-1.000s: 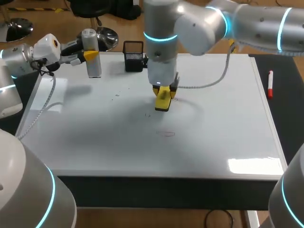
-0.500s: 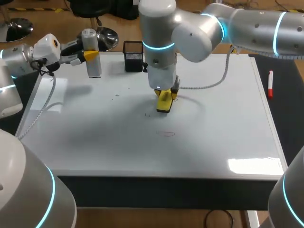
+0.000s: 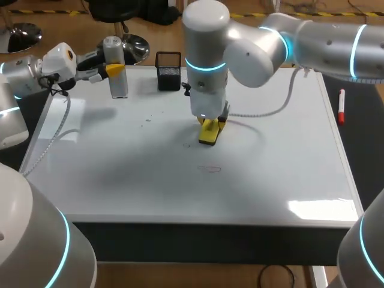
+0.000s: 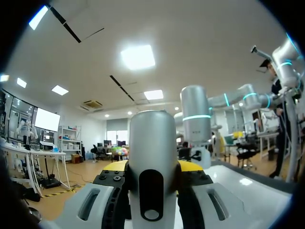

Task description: Pick up the inspection probe, press it on each red-marked spot on the whiteboard one by one, put down the probe, pick up the eraser, and wipe off all the red marks.

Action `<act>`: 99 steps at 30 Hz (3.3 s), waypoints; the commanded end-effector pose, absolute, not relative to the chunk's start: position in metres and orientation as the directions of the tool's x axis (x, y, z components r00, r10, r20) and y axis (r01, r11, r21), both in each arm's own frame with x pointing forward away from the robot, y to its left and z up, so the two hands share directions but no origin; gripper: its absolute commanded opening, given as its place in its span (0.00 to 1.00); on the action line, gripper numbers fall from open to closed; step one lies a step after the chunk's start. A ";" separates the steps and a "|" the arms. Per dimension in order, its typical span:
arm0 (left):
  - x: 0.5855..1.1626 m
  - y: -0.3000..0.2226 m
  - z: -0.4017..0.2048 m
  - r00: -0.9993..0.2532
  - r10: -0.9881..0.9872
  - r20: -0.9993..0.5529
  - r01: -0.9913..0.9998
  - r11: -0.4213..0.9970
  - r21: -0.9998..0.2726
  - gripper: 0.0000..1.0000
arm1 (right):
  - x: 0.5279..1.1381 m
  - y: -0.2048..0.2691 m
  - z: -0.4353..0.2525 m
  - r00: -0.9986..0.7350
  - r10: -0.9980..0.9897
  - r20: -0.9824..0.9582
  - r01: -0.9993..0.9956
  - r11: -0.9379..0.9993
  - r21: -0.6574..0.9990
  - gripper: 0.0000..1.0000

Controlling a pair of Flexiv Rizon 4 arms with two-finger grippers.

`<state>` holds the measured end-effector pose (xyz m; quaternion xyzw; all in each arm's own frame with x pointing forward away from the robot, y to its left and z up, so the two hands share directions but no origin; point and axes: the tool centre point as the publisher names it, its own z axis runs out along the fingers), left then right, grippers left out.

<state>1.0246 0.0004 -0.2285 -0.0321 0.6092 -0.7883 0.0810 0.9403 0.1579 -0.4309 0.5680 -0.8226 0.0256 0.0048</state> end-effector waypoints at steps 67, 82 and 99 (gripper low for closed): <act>1.023 0.000 -0.227 -0.984 -0.173 -0.049 0.091 -0.243 -0.966 0.00 | 0.978 0.073 -0.336 -0.493 -0.867 -0.073 -0.863 0.498 -0.090 0.00; 1.023 0.000 -0.227 -0.984 -0.173 -0.049 0.091 -0.243 -0.966 0.00 | 1.063 -0.007 -0.348 -0.583 -0.812 -0.014 -0.812 0.583 -0.002 0.00; 1.023 0.000 -0.227 -0.984 -0.173 -0.049 0.091 -0.243 -0.966 0.00 | 1.126 -0.020 -0.362 -0.590 -0.807 0.020 -0.803 0.589 0.094 0.00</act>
